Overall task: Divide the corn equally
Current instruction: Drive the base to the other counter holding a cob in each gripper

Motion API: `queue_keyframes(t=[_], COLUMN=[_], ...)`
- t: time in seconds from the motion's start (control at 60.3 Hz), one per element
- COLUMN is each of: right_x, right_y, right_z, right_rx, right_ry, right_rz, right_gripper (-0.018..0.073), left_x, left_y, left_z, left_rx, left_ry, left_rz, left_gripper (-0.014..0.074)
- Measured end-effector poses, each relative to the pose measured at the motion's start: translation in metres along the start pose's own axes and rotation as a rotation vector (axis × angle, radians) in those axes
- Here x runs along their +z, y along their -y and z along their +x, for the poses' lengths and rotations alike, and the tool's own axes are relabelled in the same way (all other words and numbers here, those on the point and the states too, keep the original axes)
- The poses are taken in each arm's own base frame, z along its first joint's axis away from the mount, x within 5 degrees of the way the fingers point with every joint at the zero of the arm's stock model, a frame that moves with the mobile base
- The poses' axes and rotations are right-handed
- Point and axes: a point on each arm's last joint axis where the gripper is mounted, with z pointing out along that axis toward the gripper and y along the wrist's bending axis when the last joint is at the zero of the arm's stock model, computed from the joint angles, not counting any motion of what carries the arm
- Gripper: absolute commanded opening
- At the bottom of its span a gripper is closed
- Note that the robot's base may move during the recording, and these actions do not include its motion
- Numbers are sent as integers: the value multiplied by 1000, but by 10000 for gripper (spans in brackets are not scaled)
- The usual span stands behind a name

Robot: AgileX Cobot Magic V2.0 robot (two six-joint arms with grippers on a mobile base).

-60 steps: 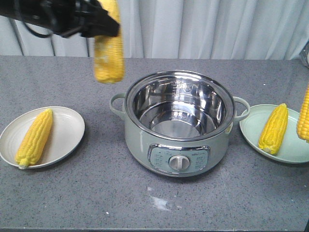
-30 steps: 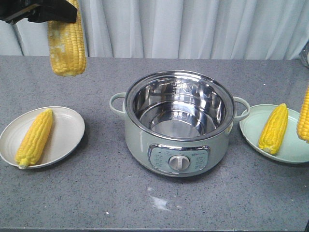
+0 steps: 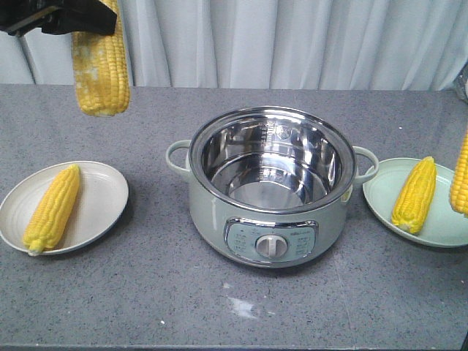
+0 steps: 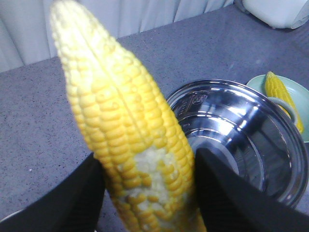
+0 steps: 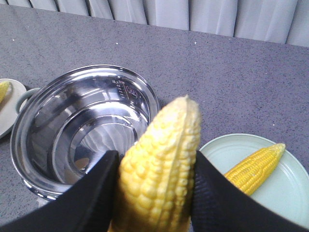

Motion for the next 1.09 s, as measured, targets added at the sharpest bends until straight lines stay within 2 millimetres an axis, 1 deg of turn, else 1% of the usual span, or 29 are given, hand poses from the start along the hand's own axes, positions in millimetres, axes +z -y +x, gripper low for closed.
queue_keyframes(t=[1.094], right_x=[0], right_y=[0], right_z=[0], right_rx=[-1], right_ry=[0], right_rz=[0], right_gripper=[123], left_x=[0], left_y=[0], left_z=[0], left_rx=[0], left_ry=[-1], left_rz=[-2], left_gripper=[66])
